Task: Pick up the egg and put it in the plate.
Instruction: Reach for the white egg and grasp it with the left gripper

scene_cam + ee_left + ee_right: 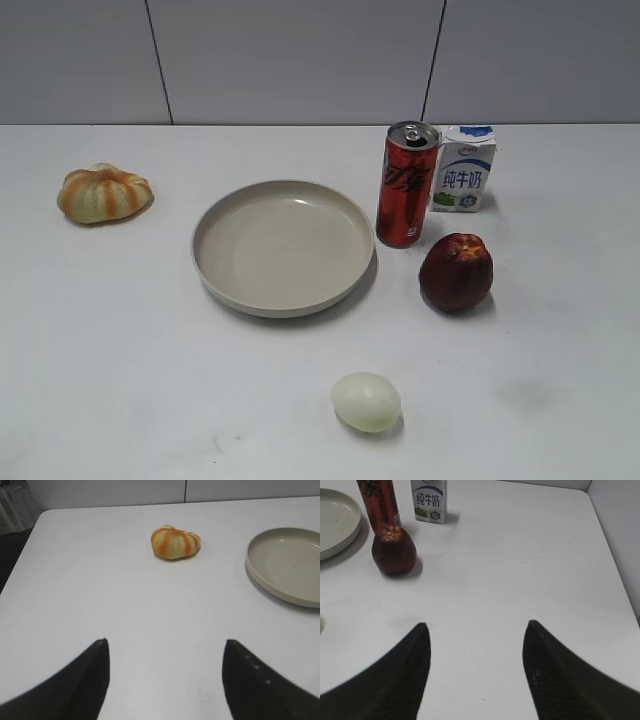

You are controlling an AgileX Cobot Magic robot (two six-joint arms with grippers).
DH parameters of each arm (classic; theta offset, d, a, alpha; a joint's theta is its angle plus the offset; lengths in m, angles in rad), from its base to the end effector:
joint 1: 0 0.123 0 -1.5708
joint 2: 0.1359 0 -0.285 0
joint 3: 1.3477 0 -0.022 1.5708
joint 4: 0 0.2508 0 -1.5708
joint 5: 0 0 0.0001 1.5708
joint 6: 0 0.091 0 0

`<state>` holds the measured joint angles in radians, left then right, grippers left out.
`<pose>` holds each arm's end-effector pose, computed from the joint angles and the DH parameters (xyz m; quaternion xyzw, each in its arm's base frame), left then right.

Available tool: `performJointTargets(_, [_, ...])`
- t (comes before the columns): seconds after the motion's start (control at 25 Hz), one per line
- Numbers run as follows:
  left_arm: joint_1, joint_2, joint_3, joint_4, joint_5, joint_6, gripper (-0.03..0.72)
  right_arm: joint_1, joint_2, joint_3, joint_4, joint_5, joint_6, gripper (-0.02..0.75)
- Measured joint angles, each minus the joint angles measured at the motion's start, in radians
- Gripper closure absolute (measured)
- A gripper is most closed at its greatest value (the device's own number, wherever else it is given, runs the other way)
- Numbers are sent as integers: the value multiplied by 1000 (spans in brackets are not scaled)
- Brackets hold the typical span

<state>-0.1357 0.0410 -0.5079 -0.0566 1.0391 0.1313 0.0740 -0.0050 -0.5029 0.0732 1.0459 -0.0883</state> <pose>0.0009 -0.0046 0.2814 0.1142 0.8482 -0.0294 0.5163 -0.0059 0.0053 0.2795 -0.0699 0.8438 0.0328 0.5311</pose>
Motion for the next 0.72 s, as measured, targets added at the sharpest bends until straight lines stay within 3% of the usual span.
performJointTargets(0.6, [0, 0, 0, 0, -4, 0, 206, 0, 0, 0, 0, 0, 0, 290])
performJointTargets(0.72, [0, 0, -23, 0, -73, 1, 212, 0, 0, 0, 0, 0, 0, 290])
